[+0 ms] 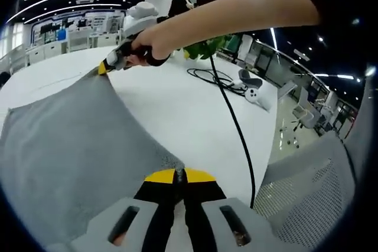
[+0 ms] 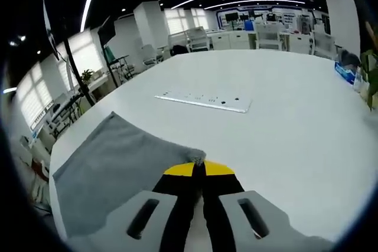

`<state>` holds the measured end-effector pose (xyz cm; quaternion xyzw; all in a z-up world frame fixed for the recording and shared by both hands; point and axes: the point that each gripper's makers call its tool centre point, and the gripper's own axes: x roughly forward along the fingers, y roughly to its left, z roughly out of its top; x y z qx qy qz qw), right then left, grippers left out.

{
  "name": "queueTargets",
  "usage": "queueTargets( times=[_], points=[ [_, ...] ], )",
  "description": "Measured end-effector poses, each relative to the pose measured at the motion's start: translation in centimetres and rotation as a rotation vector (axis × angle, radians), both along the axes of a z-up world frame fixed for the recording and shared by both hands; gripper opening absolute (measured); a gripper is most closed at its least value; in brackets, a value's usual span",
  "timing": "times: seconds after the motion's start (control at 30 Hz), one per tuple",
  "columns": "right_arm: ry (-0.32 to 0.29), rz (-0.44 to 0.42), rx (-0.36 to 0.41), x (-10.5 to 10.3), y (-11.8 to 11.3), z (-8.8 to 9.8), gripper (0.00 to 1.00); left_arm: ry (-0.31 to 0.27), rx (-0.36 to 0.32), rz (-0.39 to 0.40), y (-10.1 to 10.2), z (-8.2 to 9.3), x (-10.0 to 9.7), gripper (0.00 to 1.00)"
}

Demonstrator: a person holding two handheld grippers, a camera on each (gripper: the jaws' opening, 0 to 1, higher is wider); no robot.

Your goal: Fold the towel on the table until its edges align and the towel forms a compact rectangular stack.

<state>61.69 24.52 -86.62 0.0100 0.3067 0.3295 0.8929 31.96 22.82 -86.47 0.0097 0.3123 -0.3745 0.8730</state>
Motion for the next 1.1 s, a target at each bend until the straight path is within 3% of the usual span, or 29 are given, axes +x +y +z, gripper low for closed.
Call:
queueTargets(
  times=[0.07, 0.27, 0.4, 0.67, 1.1],
  points=[
    [-0.008, 0.003, 0.0, -0.7, 0.3, 0.8, 0.0, -0.012, -0.005, 0.0, 0.1, 0.5, 0.0, 0.04],
    [-0.026, -0.007, -0.001, 0.0, 0.1, 1.4, 0.0, -0.048, -0.03, -0.018, -0.3, 2.1, 0.3, 0.04],
    [-0.04, -0.019, 0.001, -0.2, -0.7, 2.8, 0.0, -0.067, -0.047, -0.058, -1.3, 3.2, 0.4, 0.04],
    [-0.053, -0.059, -0.017, -0.4, -3.8, 3.4, 0.0, -0.09, -0.101, -0.143, -4.2, 5.3, 0.3, 0.04],
    [-0.066, -0.114, -0.036, -0.1, -8.4, 4.4, 0.0, -0.097, -0.13, -0.215, -7.8, 6.3, -0.8, 0.04]
  ],
)
